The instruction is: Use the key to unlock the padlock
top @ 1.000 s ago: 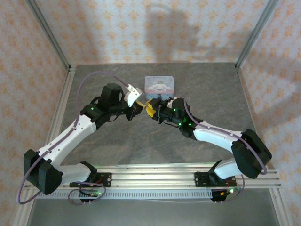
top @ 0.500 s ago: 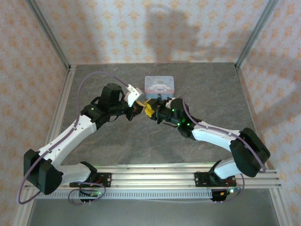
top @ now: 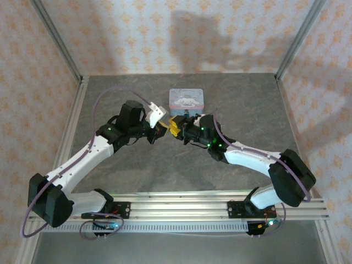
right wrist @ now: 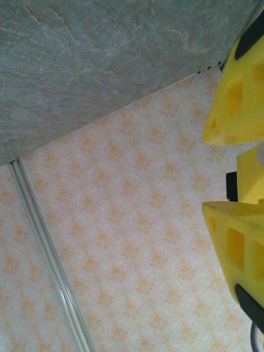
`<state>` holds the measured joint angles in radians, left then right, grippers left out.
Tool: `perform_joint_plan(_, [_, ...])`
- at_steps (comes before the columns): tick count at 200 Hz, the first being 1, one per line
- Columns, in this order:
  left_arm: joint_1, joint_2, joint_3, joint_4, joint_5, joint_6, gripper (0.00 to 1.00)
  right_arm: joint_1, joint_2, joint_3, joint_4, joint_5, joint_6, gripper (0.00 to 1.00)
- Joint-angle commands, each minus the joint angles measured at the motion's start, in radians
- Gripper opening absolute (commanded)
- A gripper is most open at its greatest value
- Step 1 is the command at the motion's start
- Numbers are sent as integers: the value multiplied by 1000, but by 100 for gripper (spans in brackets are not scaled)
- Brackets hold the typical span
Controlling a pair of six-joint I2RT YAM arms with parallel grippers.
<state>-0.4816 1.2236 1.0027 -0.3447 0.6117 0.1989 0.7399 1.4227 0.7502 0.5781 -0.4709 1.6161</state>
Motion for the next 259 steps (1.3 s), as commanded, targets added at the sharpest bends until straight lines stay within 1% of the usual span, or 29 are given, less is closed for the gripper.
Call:
perform_joint_plan(1, [10,-22,-12,24,-16,-1,0,7,-9,34,54,12,15,33])
perform_joint_plan(21, [10,-30,-11,30,-17,-4,0,7,-10,31,21,11,2,33])
perform_joint_plan(50, [9,-44,-9,57,-16,-14,0,7,-6,14,41,17,17,33])
perform_joint_plan(104, [10,-64,-50,187,-9,-62,0,7,-1,12,79,16,57,33])
perform_joint_plan(213, [5,-54,-62,201,-16,-55,0,7,4,5,119,17,85,32])
perform_joint_plan(259, [6,-68,-74,220,-20,-53,0,12,10,3,138,15,96,37])
